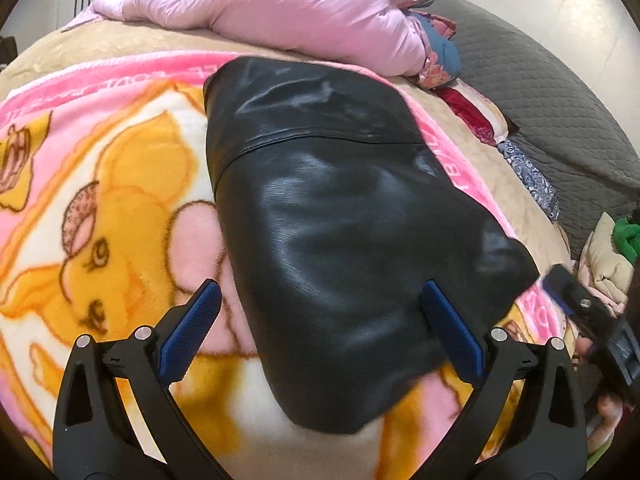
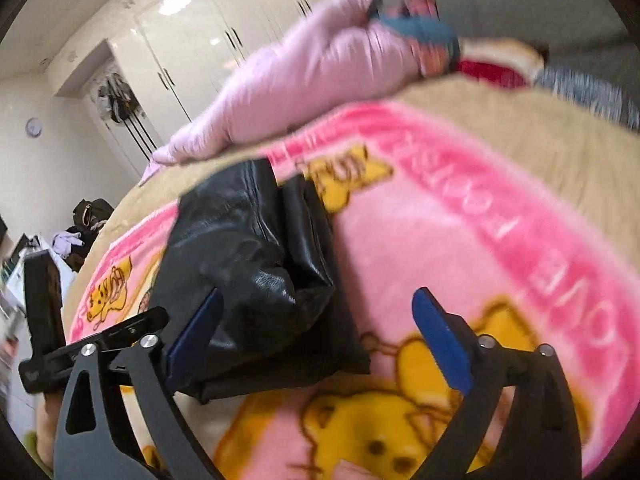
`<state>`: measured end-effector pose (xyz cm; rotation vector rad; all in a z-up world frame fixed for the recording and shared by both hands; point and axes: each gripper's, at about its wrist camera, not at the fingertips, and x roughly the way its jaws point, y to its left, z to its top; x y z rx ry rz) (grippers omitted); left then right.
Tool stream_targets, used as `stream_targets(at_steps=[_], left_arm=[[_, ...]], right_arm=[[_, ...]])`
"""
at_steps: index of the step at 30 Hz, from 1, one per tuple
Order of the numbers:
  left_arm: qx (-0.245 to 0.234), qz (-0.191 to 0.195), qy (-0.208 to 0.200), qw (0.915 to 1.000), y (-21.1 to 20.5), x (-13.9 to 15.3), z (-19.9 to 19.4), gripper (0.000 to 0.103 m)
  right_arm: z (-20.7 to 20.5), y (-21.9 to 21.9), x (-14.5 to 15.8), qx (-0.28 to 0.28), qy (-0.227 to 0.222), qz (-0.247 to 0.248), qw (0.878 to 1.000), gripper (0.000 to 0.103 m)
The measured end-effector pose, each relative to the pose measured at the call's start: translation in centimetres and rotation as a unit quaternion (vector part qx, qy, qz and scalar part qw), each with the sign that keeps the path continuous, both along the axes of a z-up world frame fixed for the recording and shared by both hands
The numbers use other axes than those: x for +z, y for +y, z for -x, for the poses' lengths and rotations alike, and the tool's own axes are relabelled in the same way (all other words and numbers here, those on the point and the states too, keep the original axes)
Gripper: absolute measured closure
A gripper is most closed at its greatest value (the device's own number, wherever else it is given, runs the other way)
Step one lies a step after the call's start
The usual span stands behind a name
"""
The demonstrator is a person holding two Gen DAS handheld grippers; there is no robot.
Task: Fold large clothes
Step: 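Release the jacket and pull both open tools back from it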
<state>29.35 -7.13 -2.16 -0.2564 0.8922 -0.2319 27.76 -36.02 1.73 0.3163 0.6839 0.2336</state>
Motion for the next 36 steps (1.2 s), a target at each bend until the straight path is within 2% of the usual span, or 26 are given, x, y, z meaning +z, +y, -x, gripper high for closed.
stream_targets(at_steps=[5, 13, 23, 30, 36], left_arm=[[-0.001, 0.0, -0.022, 0.9998, -0.4, 1.8, 2.2, 0.009], [-0.006, -0.001, -0.052, 0.9986, -0.8, 4.0, 6.4, 0.009], [0.003, -0.003, -0.076, 0.9971, 0.1, 4.9, 12.9, 0.009], [0.014, -0.018, -0.112, 0.9934, 0.7, 4.8, 17.9, 0.009], [0.015, -0.029, -0.124, 0.9918, 0.6, 3.8, 20.7, 0.009]], right_arm=[[4.4, -0.4, 2.3, 0.004, -0.059, 0.027, 0.998, 0.004], [8.7, -0.8, 3.0, 0.011, -0.067, 0.033, 0.997, 0.004], [13.9, 0.7, 4.2, 0.017, -0.098, 0.086, 0.991, 0.004], [16.5, 1.7, 3.3, 0.025, -0.112, 0.105, 0.988, 0.004], [17.5, 2.1, 1.5, 0.029, -0.096, 0.113, 0.989, 0.004]])
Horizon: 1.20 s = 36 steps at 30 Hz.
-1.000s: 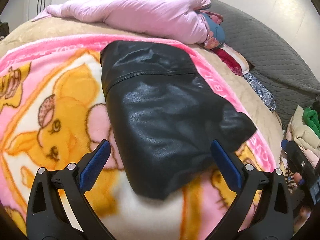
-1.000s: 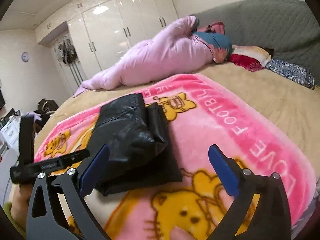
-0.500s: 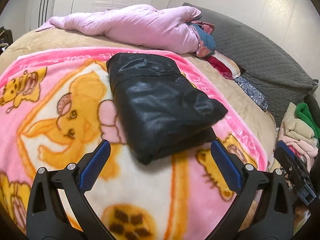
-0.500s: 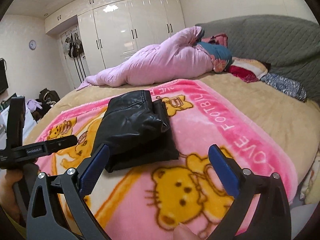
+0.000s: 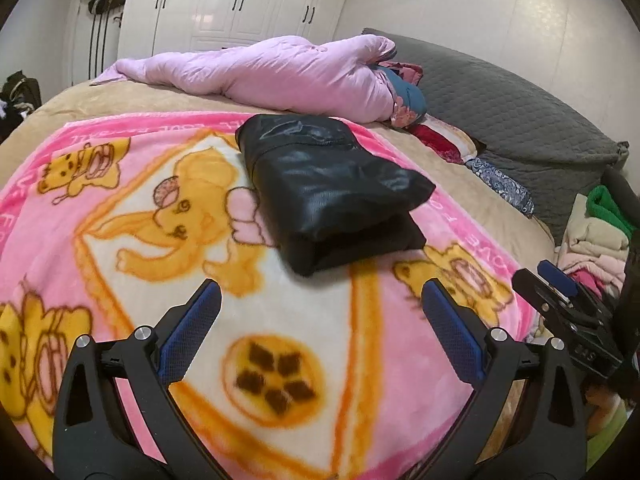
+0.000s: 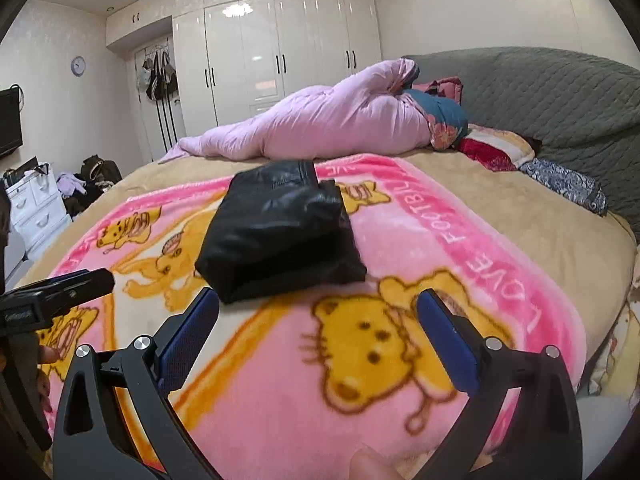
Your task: Fold large clothes
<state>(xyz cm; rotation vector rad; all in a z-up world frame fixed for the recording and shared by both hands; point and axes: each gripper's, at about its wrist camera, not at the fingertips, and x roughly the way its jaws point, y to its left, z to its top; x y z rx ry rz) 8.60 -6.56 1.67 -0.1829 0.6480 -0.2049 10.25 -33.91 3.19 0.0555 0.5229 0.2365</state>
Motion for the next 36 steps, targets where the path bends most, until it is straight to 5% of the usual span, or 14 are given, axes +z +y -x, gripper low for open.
stream_targets(at_steps=[15, 36], left_arm=[[0.035, -0.037, 0.016, 0.9986, 0.0, -1.9, 1.3, 0.009], [0.03, -0.014, 0.002, 0.9995, 0.5, -1.3, 1.9, 0.009]], right_arm=[[0.6, 0.7, -2.0, 0.004, 0.029, 0.016, 0.999, 0.004], [0.3, 1.1, -2.1, 0.007, 0.044, 0.014, 0.999, 0.004]])
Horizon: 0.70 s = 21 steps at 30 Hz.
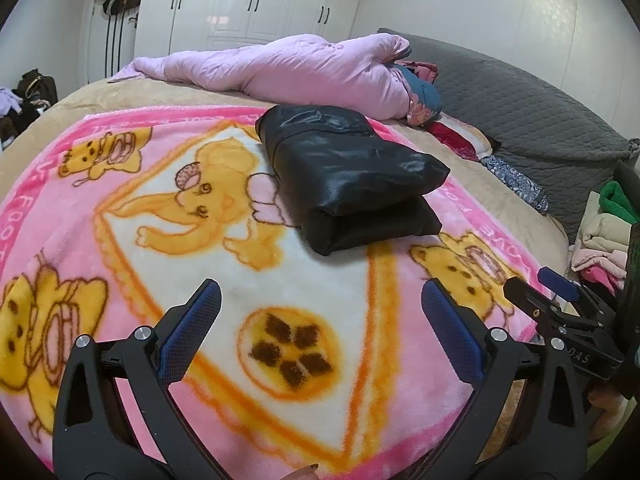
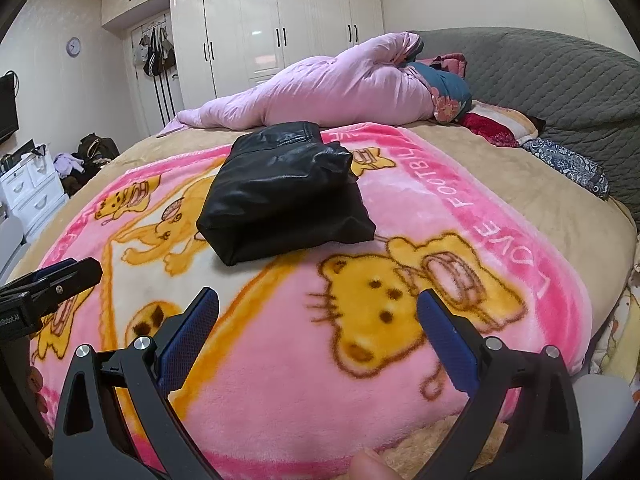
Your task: Fold large clothes
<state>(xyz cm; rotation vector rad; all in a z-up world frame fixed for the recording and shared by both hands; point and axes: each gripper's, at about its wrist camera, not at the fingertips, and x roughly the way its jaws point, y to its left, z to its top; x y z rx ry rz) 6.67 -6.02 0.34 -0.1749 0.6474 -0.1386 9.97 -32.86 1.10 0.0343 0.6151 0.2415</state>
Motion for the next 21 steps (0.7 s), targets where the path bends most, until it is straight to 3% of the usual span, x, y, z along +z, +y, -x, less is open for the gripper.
stream_targets(at_steps=[21], left_arm=[[0.005, -0.001, 0.002, 1.0, 0.16, 0.32, 0.08, 0.009]], right_arm=[[0.0, 0.06, -0.08, 0.0, 0.003, 0.0, 1.0, 0.004]])
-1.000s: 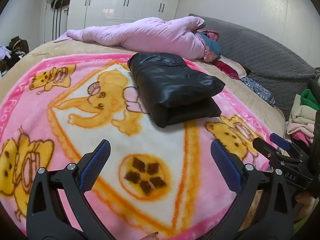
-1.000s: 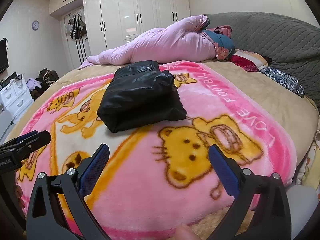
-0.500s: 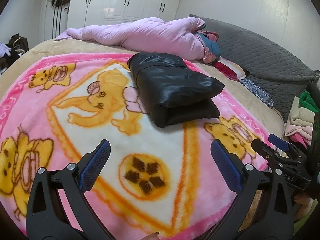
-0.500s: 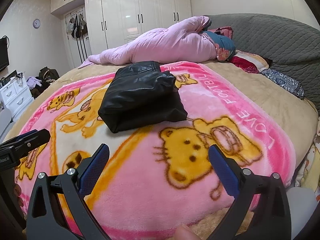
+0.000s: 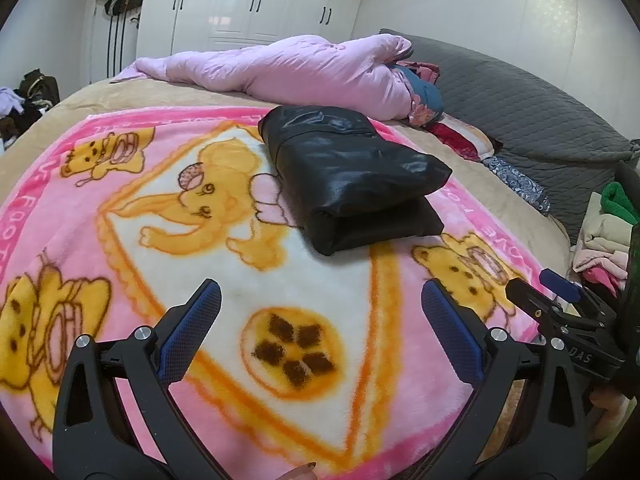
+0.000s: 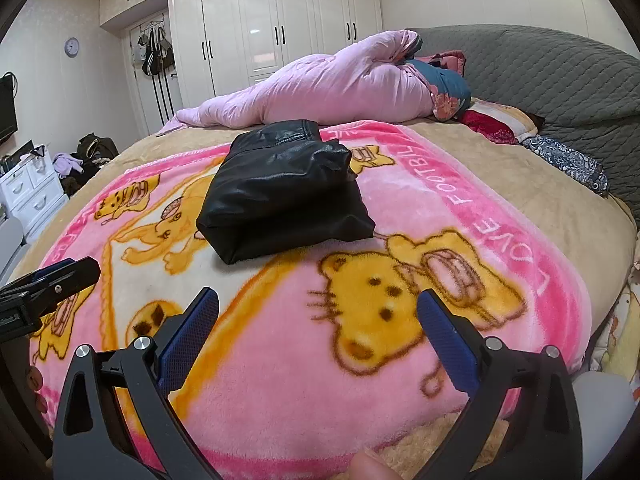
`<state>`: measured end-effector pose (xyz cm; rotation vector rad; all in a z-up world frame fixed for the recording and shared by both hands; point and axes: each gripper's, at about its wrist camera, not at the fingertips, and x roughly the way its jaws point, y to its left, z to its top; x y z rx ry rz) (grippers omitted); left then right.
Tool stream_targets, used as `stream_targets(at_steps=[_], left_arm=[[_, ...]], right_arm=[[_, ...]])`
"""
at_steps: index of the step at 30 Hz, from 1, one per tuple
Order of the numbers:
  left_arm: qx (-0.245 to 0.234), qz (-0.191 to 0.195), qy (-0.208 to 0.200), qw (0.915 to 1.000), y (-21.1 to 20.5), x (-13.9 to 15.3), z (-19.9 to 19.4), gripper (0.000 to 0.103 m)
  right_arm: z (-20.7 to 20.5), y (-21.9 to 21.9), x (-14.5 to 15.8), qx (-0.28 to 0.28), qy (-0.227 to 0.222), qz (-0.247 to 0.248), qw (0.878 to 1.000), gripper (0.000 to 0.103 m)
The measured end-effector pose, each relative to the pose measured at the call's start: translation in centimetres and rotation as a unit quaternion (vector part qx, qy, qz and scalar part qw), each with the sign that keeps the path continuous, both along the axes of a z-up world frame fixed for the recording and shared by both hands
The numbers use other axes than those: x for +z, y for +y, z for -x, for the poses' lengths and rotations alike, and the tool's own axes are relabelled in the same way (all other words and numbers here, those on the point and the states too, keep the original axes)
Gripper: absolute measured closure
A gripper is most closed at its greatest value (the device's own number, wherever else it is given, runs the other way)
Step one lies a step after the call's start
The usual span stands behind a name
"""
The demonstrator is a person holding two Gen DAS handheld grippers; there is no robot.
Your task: Fold large clothes
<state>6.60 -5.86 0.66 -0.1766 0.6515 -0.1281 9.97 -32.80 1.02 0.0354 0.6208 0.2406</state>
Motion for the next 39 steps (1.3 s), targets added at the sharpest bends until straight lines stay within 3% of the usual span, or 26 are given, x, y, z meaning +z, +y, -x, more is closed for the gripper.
stream_targets(at_steps=[26, 31, 35, 38, 39], left_arm=[[0.012, -0.004, 0.02, 0.9997, 0.2, -1.4, -0.1, 0.009], [0.017, -0.002, 0.031, 0.9994, 1.4, -1.5, -0.3, 0.009], [0.07, 0.01, 0.067, 0.9952, 9.0, -2.2, -1.6, 0.009], [0.167, -0.029, 0.086, 0.9818, 18.2, -3.0, -2.2, 0.009], [0.204, -0.042, 0.096, 0.9734, 21.5, -3.3, -2.4, 0.009]], right_arm=[[0.2, -0.3, -0.4, -0.008, 0.007, -0.004, 1.0, 0.004], [0.7, -2.6, -0.3, -0.051, 0.009, -0.015, 0.999, 0.004], [2.0, -11.5, -0.8, -0.197, 0.013, -0.033, 0.98, 0.004], [4.2, -20.8, -3.7, -0.353, 0.051, -0.005, 0.934, 0.004], [5.2, -24.5, -5.6, -0.413, 0.084, 0.019, 0.907, 0.004]])
